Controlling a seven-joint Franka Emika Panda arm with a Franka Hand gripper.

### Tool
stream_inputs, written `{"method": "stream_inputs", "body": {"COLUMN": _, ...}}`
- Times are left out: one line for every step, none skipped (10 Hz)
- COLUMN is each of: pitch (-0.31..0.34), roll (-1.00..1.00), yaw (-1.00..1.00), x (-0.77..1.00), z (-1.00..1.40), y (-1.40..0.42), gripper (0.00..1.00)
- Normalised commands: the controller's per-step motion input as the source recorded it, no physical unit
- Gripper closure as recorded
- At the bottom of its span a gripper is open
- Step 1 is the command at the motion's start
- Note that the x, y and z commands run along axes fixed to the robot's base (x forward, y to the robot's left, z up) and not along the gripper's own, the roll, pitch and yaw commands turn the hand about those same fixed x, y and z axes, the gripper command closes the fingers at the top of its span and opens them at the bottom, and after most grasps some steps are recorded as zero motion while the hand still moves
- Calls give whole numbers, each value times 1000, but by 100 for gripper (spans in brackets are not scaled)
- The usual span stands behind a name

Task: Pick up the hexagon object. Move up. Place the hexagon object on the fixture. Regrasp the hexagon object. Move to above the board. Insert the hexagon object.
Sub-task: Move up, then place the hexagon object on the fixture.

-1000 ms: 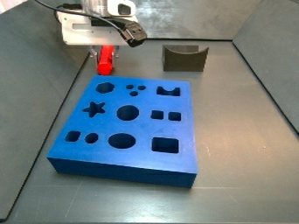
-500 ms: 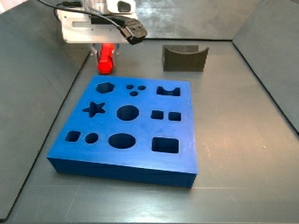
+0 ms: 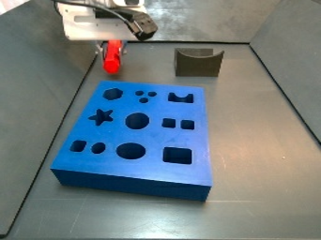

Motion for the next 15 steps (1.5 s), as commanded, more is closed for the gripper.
{"method": "stream_inputs", "body": {"pitch": 42, "roll": -94, "yaw": -2, "x": -9, "z": 495, "y": -5, "gripper": 100}}
{"method": "stream_inputs", "body": {"pitch": 32, "roll": -127, "yaw": 11, "x": -18, "z": 366, "y": -11, "gripper": 100}}
{"method": "stream_inputs", "body": {"pitch": 25, "roll": -146, "yaw": 15, "x": -24, "z": 280, "y": -10, "gripper": 100}}
{"method": "stream_inputs", "body": {"pitch": 18, "roll": -170, "yaw": 19, "x": -32, "z": 175, "y": -13, "gripper": 100}}
{"method": "stream_inputs", "body": {"pitch": 0, "roll": 0, "yaw": 0, "x": 0, "z": 1000, "y": 0, "gripper": 100}}
{"method": "stream_inputs", "body": {"pitch": -6, "roll": -6, "yaw": -9, "x": 5, "z": 1000, "y": 4, "gripper": 100}}
{"method": "stream_inputs", "body": {"pitch": 15, "roll": -20, "yaw": -8, "x": -7, "z": 1000, "y": -3, "gripper": 100}}
{"method": "stream_inputs", "body": {"pitch": 24, "roll": -42, "yaw": 2, "x": -14, "z": 1000, "y": -7, "gripper": 100}}
{"method": "stream_inputs", "body": {"pitch": 28, "roll": -62, "yaw": 9, "x": -17, "z": 1000, "y": -12, "gripper": 100}}
{"method": "stream_inputs", "body": {"pitch": 28, "roll": -84, "yaw": 18, "x": -21, "z": 1000, "y": -17, "gripper": 100}}
{"method": "stream_inputs", "body": {"pitch": 26, "roll": -114, "yaw": 25, "x": -26, "z": 1000, "y": -21, "gripper": 100}}
{"method": "stream_inputs", "body": {"pitch": 22, "roll": -136, "yaw": 26, "x": -28, "z": 1000, "y": -24, "gripper": 100}}
{"method": "stream_inputs", "body": {"pitch": 19, "roll": -151, "yaw": 20, "x": -29, "z": 1000, "y": -24, "gripper": 100}}
{"method": "stream_inputs", "body": {"pitch": 19, "roll": -161, "yaw": 2, "x": -33, "z": 1000, "y": -19, "gripper": 100}}
{"method": "stream_inputs", "body": {"pitch": 21, "roll": -167, "yaw": -6, "x": -37, "z": 1000, "y": -14, "gripper": 100}}
